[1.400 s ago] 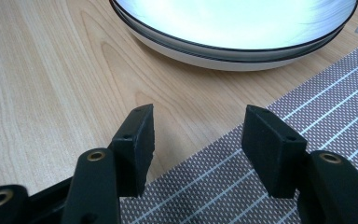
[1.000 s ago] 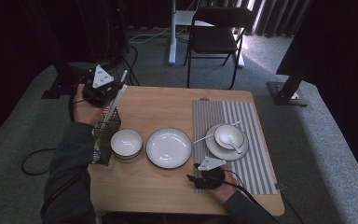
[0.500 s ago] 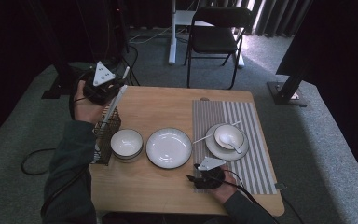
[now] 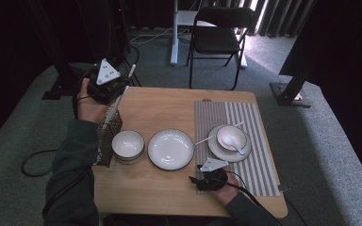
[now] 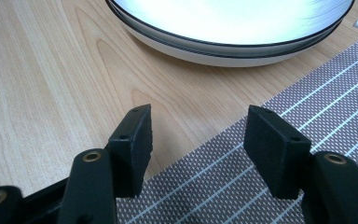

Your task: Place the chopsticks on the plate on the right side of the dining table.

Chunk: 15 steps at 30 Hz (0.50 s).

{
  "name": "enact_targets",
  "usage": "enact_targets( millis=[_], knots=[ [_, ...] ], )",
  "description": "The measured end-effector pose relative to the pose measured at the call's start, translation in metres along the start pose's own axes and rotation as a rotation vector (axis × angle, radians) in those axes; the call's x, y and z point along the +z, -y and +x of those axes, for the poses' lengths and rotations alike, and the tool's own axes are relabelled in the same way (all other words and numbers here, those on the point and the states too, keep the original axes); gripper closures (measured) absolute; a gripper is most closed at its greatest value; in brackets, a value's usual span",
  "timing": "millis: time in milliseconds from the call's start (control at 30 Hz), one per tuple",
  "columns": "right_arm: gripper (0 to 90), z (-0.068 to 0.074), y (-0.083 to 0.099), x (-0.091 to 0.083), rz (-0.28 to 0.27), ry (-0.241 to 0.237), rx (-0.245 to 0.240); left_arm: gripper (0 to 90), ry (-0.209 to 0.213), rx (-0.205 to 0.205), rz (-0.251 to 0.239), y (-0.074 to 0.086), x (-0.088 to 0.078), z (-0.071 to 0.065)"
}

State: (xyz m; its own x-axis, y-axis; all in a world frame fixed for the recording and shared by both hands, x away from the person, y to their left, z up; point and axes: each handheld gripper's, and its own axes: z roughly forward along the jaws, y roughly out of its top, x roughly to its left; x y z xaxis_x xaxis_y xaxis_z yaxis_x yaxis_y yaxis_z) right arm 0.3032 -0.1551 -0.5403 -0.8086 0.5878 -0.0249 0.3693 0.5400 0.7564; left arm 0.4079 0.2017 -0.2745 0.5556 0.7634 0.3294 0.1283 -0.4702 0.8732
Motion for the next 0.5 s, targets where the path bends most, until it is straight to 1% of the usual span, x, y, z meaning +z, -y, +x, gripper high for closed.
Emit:
enact_targets(
  millis=[500],
  knots=[
    [41.8,0.0,0.0,0.0,0.002,0.005,-0.001,84.5,0.047,-0.005,-0.009,-0.002,0.01,-0.013]
  ],
)
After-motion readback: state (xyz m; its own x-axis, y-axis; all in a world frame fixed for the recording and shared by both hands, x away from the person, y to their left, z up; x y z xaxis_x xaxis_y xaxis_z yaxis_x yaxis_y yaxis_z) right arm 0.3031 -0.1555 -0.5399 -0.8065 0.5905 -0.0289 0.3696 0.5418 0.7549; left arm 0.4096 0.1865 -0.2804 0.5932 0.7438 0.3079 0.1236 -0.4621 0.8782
